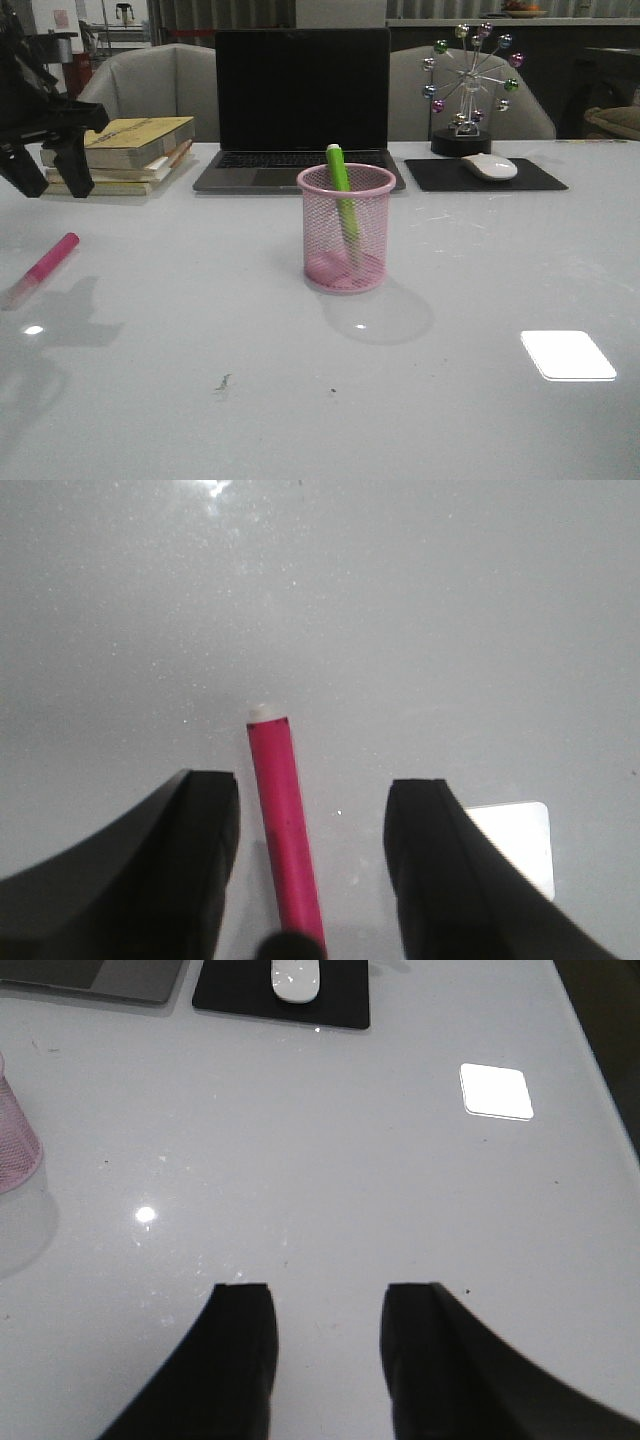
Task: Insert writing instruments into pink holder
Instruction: 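Lower the left gripper onto the pink marker and close on it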
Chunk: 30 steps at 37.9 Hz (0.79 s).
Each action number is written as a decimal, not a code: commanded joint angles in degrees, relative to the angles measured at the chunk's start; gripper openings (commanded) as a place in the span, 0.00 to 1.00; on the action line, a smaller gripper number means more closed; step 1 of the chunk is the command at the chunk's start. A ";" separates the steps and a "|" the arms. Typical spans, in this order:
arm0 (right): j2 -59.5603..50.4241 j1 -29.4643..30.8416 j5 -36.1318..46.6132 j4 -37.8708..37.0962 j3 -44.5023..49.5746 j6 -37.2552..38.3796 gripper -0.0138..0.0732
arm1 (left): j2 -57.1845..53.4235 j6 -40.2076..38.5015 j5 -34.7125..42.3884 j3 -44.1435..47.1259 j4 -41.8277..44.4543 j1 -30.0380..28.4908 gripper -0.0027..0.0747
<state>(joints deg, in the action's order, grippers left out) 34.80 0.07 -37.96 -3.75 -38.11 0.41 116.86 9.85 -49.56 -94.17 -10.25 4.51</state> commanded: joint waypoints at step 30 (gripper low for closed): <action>-0.10 0.27 1.51 -0.51 -1.56 -0.41 0.60 | 4.56 -0.54 -2.20 -1.85 -0.43 0.45 0.55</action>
<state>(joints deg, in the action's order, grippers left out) 34.80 0.07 -40.32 -3.75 -38.11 0.41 124.07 9.85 -51.67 -94.28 -10.25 4.51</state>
